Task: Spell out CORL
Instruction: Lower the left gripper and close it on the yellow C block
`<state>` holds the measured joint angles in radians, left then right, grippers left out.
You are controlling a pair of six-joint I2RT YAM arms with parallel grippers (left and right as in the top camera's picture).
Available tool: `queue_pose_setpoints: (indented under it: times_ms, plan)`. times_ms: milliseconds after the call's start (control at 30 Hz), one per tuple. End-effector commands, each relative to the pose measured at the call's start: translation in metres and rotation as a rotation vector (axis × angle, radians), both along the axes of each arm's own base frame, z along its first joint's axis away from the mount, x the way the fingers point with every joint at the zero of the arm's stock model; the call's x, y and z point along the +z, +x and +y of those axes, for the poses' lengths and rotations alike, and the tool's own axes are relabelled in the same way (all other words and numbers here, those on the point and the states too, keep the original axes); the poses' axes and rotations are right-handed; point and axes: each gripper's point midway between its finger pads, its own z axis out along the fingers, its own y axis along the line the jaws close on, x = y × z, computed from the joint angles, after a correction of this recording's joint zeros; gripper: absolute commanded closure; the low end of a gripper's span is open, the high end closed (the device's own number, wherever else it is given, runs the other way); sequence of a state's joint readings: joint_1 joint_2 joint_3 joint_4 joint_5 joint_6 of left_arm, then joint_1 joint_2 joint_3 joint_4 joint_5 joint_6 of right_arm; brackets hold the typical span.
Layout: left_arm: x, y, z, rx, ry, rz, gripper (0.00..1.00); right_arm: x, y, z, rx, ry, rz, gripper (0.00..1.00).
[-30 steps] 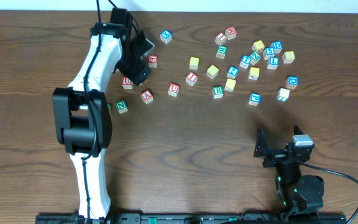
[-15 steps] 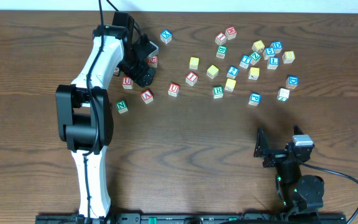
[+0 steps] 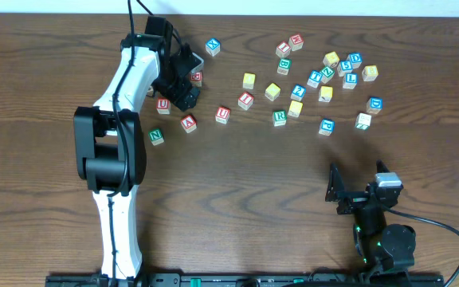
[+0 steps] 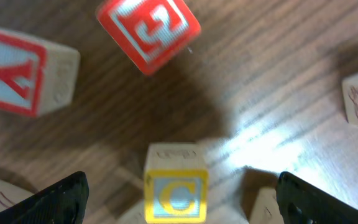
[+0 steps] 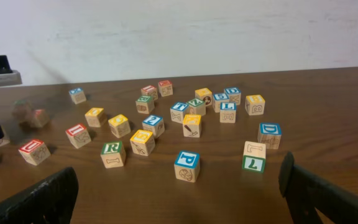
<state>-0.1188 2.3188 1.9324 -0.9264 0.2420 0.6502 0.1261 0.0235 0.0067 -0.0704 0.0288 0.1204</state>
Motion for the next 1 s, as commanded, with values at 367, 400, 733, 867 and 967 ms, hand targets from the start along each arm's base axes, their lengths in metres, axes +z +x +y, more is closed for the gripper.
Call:
queue_pose_setpoints:
  times_ms: [367, 400, 733, 867, 967]
  plan:
    - [-0.020, 0.001, -0.001, 0.010, -0.017, 0.027, 0.06, 0.000, 0.000, -0.002, -0.005, -0.012, -0.003, 0.01]
    - [-0.021, 0.001, -0.001, 0.010, -0.017, 0.030, 0.06, 0.000, 0.000, -0.002, -0.005, -0.012, -0.003, 0.01]
    - [-0.022, -0.003, 0.003, 0.013, 0.001, 0.046, 0.21, 0.000, 0.000, -0.002, -0.005, -0.012, -0.003, 0.01]
    - [-0.022, -0.003, 0.003, 0.013, 0.004, 0.047, 0.21, 0.000, 0.000, -0.002, -0.005, -0.012, -0.003, 0.01]
    - [-0.022, -0.003, 0.003, 0.013, 0.006, 0.046, 0.25, 0.000, 0.000, -0.002, -0.005, -0.012, -0.003, 0.01]
